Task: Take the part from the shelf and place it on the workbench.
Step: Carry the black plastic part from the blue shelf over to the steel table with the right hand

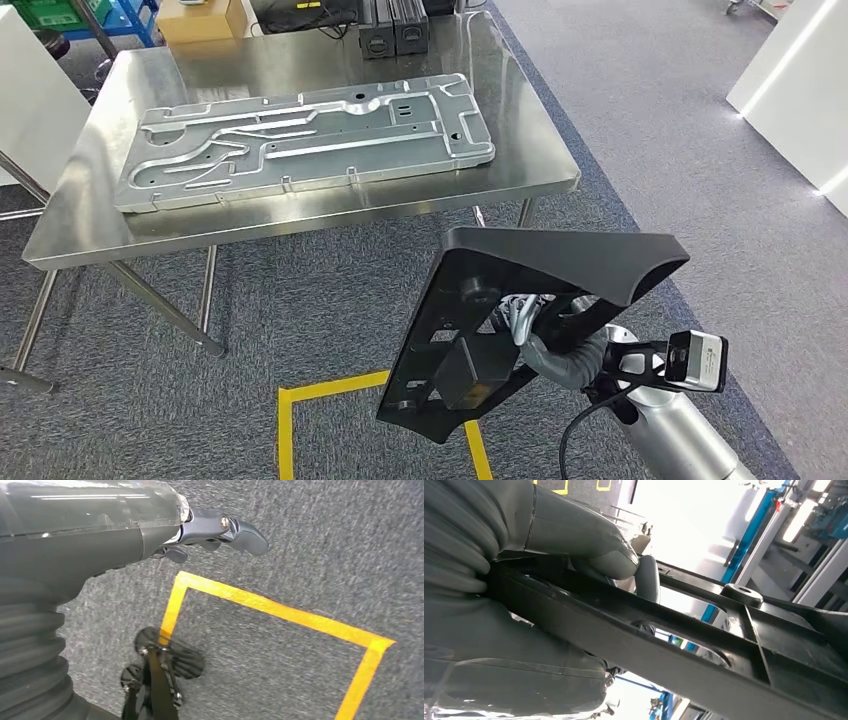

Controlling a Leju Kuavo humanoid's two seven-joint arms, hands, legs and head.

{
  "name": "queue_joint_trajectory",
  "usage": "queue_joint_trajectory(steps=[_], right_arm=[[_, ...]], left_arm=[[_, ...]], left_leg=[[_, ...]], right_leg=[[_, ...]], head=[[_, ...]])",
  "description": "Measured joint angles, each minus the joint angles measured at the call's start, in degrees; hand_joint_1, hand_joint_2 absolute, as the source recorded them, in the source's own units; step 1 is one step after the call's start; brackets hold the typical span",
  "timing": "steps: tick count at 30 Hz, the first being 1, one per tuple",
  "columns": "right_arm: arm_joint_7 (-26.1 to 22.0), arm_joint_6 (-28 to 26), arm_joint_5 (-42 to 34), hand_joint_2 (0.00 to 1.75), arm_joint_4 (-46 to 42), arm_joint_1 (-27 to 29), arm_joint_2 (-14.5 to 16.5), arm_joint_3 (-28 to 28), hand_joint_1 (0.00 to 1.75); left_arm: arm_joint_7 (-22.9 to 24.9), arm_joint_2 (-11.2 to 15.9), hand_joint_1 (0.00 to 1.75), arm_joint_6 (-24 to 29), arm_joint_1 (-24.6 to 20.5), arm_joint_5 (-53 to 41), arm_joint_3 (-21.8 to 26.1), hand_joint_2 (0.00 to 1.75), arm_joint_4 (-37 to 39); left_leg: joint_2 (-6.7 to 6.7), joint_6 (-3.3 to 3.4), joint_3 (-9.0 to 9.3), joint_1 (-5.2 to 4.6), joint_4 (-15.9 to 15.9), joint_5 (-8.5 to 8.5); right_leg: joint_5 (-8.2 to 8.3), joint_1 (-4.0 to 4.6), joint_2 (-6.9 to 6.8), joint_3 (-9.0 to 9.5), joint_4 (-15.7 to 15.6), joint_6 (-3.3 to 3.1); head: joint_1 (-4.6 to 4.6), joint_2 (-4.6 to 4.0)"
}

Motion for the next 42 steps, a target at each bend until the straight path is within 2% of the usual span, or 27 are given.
queue_joint_trajectory(steps=[1, 2, 5, 7, 8, 10, 11, 12, 13, 14, 15, 17, 19, 22, 24, 26, 27, 28, 29, 31, 32, 33, 35, 37, 39, 41, 42], right_arm=[[0.0, 0.1, -0.3, 1.75, 0.3, -0.7, 0.2, 0.3, 1.71], [0.0, 0.1, -0.5, 1.75, 0.6, -1.4, 0.3, 0.6, 1.71], [0.0, -1.2, -1.4, 1.75, 1.4, -2.9, 0.4, 1.8, 1.71], [0.0, -2.2, -2.0, 1.75, 1.6, -3.5, 0.4, 2.6, 1.71], [0.0, -2.5, -2.2, 1.75, 1.7, -3.8, 0.4, 2.9, 1.71], [0.0, -3.1, -2.4, 1.75, 1.8, -4.1, 0.4, 3.4, 1.71], [0.0, -3.4, -2.5, 1.75, 1.9, -4.2, 0.4, 3.6, 1.71], [0.0, -3.6, -2.5, 1.75, 2.0, -4.1, 0.4, 3.9, 1.71], [0.0, -3.8, -2.4, 1.75, 2.1, -4.1, 0.4, 4.2, 1.71], [0.0, -4.0, -2.4, 1.75, 2.1, -4.1, 0.4, 4.4, 1.71], [0.0, -4.2, -2.4, 1.75, 2.0, -4.1, 0.4, 4.6, 1.71], [0.0, -4.7, -2.2, 1.75, 2.0, -4.2, 0.4, 5.0, 1.71], [0.0, -5.0, -2.0, 1.75, 1.9, -4.1, 0.4, 5.2, 1.71], [0.0, -5.6, -1.6, 1.75, 1.4, -4.0, 0.4, 5.4, 1.71], [0.0, -5.9, -1.3, 1.75, 1.0, -4.0, 0.4, 5.5, 1.71], [0.0, -6.4, -0.9, 1.75, 0.7, -3.8, 0.4, 5.8, 1.71], [0.0, -6.6, -0.8, 1.75, 0.6, -3.7, 0.4, 6.0, 1.71], [0.0, -6.8, -0.7, 1.75, 0.5, -3.6, 0.4, 6.2, 1.71], [0.0, -6.9, -0.6, 1.75, 0.4, -3.5, 0.4, 6.3, 1.71], [0.0, -7.0, -0.5, 1.75, 0.1, -3.5, 0.4, 6.6, 1.71], [0.0, -7.0, -0.5, 1.75, 0.0, -3.5, 0.4, 6.7, 1.71], [0.0, -7.2, -0.4, 1.75, -0.1, -3.5, 0.4, 6.7, 1.71], [0.0, -7.5, -0.2, 1.75, -0.4, -3.3, 0.5, 6.8, 1.71], [0.0, -7.8, 0.3, 1.75, -0.9, -3.2, 0.8, 6.9, 1.71], [0.0, -8.0, 0.9, 1.75, -1.4, -3.2, 1.2, 7.1, 1.71], [0.0, -8.2, 1.6, 1.75, -1.8, -2.9, 1.7, 7.1, 1.71], [0.0, -8.3, 2.0, 1.75, -2.0, -2.6, 2.0, 7.1, 1.71]], left_arm=[[0.0, 0.0, 0.00, 0.0, 0.0, 0.1, 0.1, 1.75, 0.0], [-0.1, 0.0, 0.00, 0.0, -0.1, 0.1, 0.1, 1.75, 0.0], [-0.2, 0.1, 0.00, -0.1, 0.0, -0.1, 0.2, 1.75, 0.0], [-0.3, 0.1, 0.00, -0.2, 0.1, -0.3, 0.2, 1.75, 0.0], [-0.3, 0.1, 0.00, -0.3, 0.1, -0.3, 0.2, 1.75, 0.0], [-0.3, 0.1, 0.00, -0.3, 0.1, -0.4, 0.2, 1.75, 0.0], [-0.3, 0.1, 0.00, -0.4, 0.1, -0.4, 0.2, 1.75, 0.0], [-0.3, 0.1, 0.00, -0.4, 0.2, -0.4, 0.2, 1.75, 0.0], [-0.3, 0.1, 0.00, -0.4, 0.2, -0.4, 0.2, 1.75, 0.0], [-0.3, 0.1, 0.00, -0.4, 0.3, -0.4, 0.2, 1.75, 0.0], [-0.4, 0.1, 0.00, -0.5, 0.3, -0.4, 0.2, 1.75, 0.0], [-0.5, 0.0, 0.00, -0.7, 0.2, -0.5, 0.2, 1.75, 0.0], [-0.5, 0.0, 0.00, -0.9, 0.2, -0.7, 0.2, 1.75, 0.0], [-0.6, 0.1, 0.00, -1.1, 0.2, -1.0, 0.2, 1.75, 0.0], [-0.7, 0.1, 0.00, -1.2, 0.1, -1.1, 0.1, 1.75, 0.0], [-0.7, 0.2, 0.00, -1.3, 0.1, -1.2, 0.1, 1.75, 0.0], [-0.7, 0.2, 0.00, -1.3, 0.1, -1.3, 0.1, 1.75, 0.0], [-0.7, 0.2, 0.00, -1.3, 0.2, -1.4, 0.1, 1.75, 0.0], [-0.7, 0.2, 0.00, -1.3, 0.2, -1.4, 0.1, 1.75, 0.0], [-0.7, 0.3, 0.00, -1.3, 0.2, -1.5, 0.1, 1.75, 0.0], [-0.8, 0.3, 0.00, -1.3, 0.2, -1.4, 0.1, 1.75, 0.0], [-0.8, 0.3, 0.00, -1.3, 0.2, -1.4, 0.1, 1.75, 0.0], [-0.9, 0.4, 0.00, -1.3, 0.2, -1.4, 0.1, 1.75, 0.0], [-0.9, 0.4, 0.00, -1.4, 0.1, -1.4, 0.1, 1.75, 0.0], [-1.0, 0.4, 0.00, -1.5, -0.1, -1.4, 0.1, 1.75, 0.0], [-1.1, 0.4, 0.00, -1.6, -0.2, -1.4, 0.1, 1.75, 0.0], [-1.1, 0.4, 0.00, -1.6, -0.2, -1.4, 0.1, 1.75, 0.0]], left_leg=[[0.18, 0.30, 1.70, -0.14, -3.7, 1.38], [0.30, 0.62, 2.81, -0.30, -6.1, 1.97], [0.13, 1.68, 3.55, -0.50, -7.6, 1.58], [-0.09, 2.43, 4.47, -0.34, -8.0, 1.45], [-0.18, 2.72, 4.93, -0.29, -8.2, 1.38], [-0.28, 3.03, 5.30, -0.37, -8.1, 1.01], [-0.36, 3.08, 5.50, -0.41, -8.1, 0.75], [-0.45, 3.05, 5.80, -0.45, -8.1, 0.44], [-0.57, 2.98, 6.25, -0.46, -8.1, 0.08], [-0.68, 2.87, 6.83, -0.47, -8.0, -0.34], [-0.75, 2.72, 7.36, -0.46, -8.1, -0.82], [-0.90, 2.21, 8.20, -0.52, -8.1, -1.65], [-0.97, 1.47, 8.57, -0.58, -8.0, -2.05], [-0.77, 0.36, 8.42, -0.50, -5.8, -2.63], [-0.45, -0.19, 5.45, -0.29, -0.1, -4.74], [-0.30, -0.54, 0.81, -0.16, 7.1, -7.49], [-0.26, -0.63, -0.86, -0.11, 8.9, -7.91], [-0.22, -0.63, -1.57, -0.05, 8.7, -7.07], [-0.18, -0.55, -1.24, -0.01, 6.2, -4.97], [0.00, -0.10, 1.14, -0.06, -1.7, 0.41], [0.11, 0.22, 2.11, -0.24, -4.8, 1.68], [0.19, 0.60, 2.66, -0.45, -6.5, 2.24], [0.19, 1.38, 2.94, -0.71, -7.3, 1.75], [0.03, 2.15, 3.93, -0.53, -7.9, 1.90], [-0.09, 2.72, 5.02, -0.42, -8.2, 1.68], [-0.17, 3.03, 5.51, -0.49, -8.2, 1.17], [-0.23, 3.07, 5.78, -0.52, -8.2, 0.87]], right_leg=[[-0.30, 0.07, -0.02, 0.34, 0.0, 0.25], [-0.52, 0.12, -0.04, 0.55, 0.0, 0.55], [-0.48, 0.17, -0.06, 0.88, 0.4, 1.66], [-1.40, 0.07, 0.03, 0.31, 2.4, 2.13], [-2.63, 0.02, 0.12, -0.87, 4.8, 2.25], [-5.65, 0.00, 0.31, -5.13, 11.9, 2.50], [-6.53, 0.00, 0.36, -7.39, 15.0, 2.57], [-6.33, 0.00, 0.38, -8.94, 16.5, 2.61], [-4.90, 0.00, 0.38, -9.38, 15.8, 2.56], [-2.43, 0.00, 0.38, -8.70, 12.9, 2.45], [0.49, 0.02, 0.39, -7.37, 8.7, 2.28], [3.18, 0.34, 0.45, -5.19, 2.5, 1.80], [2.96, 0.64, 0.55, -4.65, 0.8, 1.15], [2.80, 0.35, 0.56, -3.32, 0.2, -0.03], [2.19, 0.26, 0.46, -2.25, 0.0, -0.56], [1.47, 0.27, 0.45, -1.53, 0.0, -0.70], [1.09, 0.28, 0.47, -1.11, 0.0, -0.68], [0.68, 0.28, 0.49, -0.58, 0.0, -0.63], [0.22, 0.27, 0.49, 0.07, 0.0, -0.55], [-0.73, 0.27, 0.46, 1.40, 0.0, -0.23], [-1.08, 0.29, 0.46, 1.78, -0.1, 0.02], [-1.38, 0.31, 0.46, 1.98, -0.2, 0.35], [-1.46, 0.38, 0.48, 2.19, 0.1, 1.05], [-1.79, 0.30, 0.49, 2.25, 1.2, 1.59], [-3.69, 0.17, 0.55, -0.02, 5.6, 1.97], [-6.61, 0.13, 0.58, -4.81, 13.0, 2.36], [-7.28, 0.12, 0.58, -6.98, 15.7, 2.50]], head=[[0.00, 0.00], [0.00, 0.00], [0.00, 0.00], [0.01, 0.00], [0.01, 0.00], [0.02, 0.00], [0.02, 0.00], [0.02, 0.00], [0.02, 0.00], [0.02, 0.00], [0.02, 0.00], [0.02, 0.00], [0.01, 0.00], [-0.01, 0.00], [-0.01, 0.00], [-0.02, 0.00], [-0.01, 0.00], [-0.02, 0.00], [-0.02, 0.00], [-0.01, 0.00], [-0.01, 0.00], [-0.01, 0.00], [-0.01, 0.00], [-0.01, 0.00], [0.00, 0.00], [0.00, 0.00], [0.00, 0.00]])
